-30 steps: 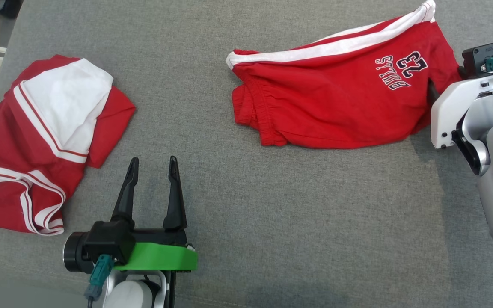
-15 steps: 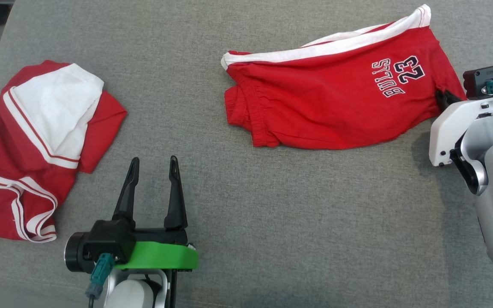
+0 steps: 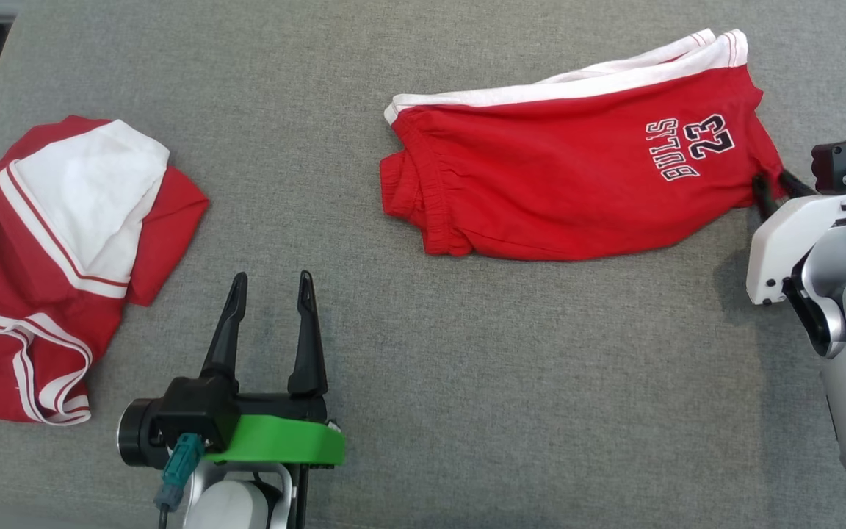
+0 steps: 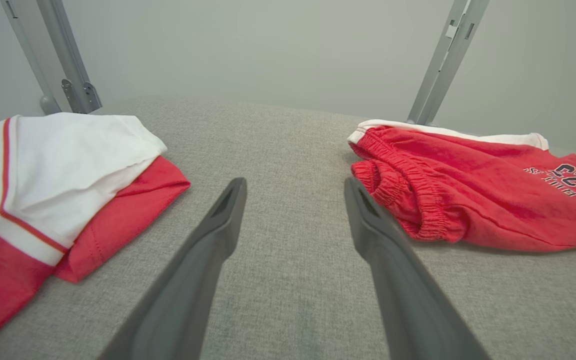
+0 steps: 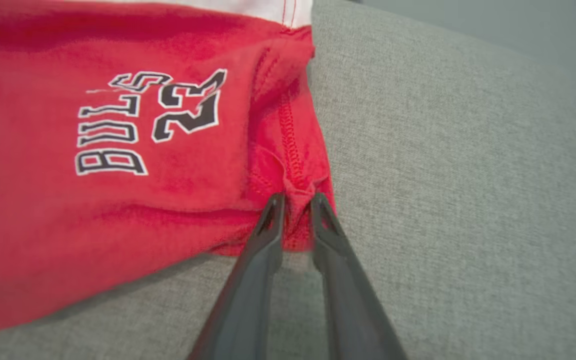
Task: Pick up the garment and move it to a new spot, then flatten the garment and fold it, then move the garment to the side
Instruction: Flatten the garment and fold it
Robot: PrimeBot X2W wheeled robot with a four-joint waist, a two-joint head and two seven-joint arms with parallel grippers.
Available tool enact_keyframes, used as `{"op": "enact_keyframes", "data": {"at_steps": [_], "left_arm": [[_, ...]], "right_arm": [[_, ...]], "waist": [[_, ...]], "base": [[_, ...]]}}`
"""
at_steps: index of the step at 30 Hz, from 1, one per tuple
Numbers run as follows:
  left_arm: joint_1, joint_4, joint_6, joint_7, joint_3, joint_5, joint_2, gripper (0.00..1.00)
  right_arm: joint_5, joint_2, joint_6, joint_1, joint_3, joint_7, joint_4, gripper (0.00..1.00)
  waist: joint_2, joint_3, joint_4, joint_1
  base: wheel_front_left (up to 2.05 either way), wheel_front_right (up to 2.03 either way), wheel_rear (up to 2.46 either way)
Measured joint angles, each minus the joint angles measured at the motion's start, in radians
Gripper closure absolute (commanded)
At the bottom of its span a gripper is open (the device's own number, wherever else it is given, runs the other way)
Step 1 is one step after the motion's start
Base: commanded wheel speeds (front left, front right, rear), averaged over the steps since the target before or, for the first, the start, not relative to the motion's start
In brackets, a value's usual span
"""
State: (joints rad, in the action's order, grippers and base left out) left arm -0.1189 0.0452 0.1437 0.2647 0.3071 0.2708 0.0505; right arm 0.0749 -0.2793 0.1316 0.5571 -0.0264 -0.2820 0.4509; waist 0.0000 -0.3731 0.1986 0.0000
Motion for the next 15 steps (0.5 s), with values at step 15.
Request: {"op": "enact_keyframes", "data": {"at_steps": [15], "left_arm": [[0.0, 0.004, -0.003, 0.0, 0.007, 0.0, 0.0, 0.0]], "right_arm": [[-0.021, 0.028, 0.0, 0.002, -0.047, 0.008, 0.041, 0.0]], "waist": [[0.0, -0.004, 0.011, 0.0]], "base": [[0.0, 0.0, 0.0]]}}
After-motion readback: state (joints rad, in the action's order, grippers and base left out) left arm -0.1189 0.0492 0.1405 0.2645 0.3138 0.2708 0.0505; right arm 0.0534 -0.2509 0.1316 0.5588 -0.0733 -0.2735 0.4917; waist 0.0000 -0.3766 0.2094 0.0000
